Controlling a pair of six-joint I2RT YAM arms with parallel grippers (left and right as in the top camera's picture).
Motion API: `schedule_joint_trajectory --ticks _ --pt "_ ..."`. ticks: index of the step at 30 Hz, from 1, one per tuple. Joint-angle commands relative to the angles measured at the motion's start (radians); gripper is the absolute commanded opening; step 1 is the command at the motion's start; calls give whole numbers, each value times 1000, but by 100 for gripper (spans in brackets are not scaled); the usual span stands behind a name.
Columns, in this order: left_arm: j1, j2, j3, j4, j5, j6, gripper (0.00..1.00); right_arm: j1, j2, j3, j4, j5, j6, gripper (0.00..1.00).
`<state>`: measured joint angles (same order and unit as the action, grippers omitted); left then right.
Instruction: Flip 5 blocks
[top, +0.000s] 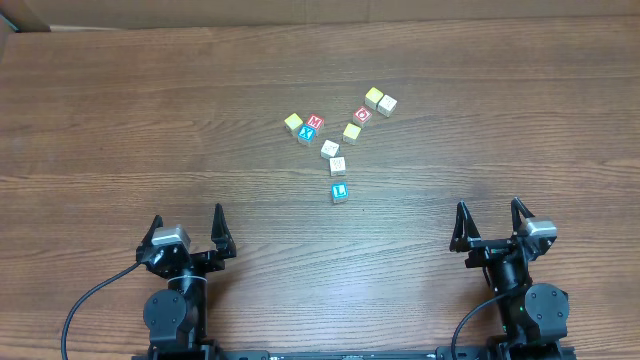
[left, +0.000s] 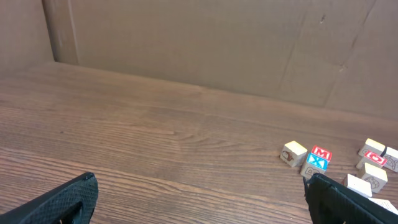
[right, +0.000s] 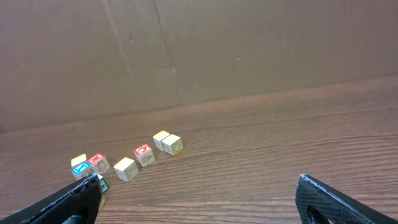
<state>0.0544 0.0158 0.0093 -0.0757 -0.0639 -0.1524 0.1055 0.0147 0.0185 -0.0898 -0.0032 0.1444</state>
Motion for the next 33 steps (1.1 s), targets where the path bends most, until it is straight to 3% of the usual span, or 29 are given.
schedule_joint_trajectory --ticks 1,7,14,21,26,33 --pt "7 -10 -4 2 9 18 100 -4 -12 -11 6 -10 -15 100" --pt "7 -10 -4 3 14 17 99 -4 -12 -11 6 -10 -15 100" --pt "3 -10 -2 2 171 16 100 -4 -12 -8 4 -28 -8 100" --pt "2 29 79 -84 207 22 100 -4 24 98 -112 -51 72 100" --pt "2 202 214 -107 213 22 100 -4 176 253 -230 -71 73 100" --pt "-16 649 569 -275 254 20 100 -4 572 613 -391 -274 73 100"
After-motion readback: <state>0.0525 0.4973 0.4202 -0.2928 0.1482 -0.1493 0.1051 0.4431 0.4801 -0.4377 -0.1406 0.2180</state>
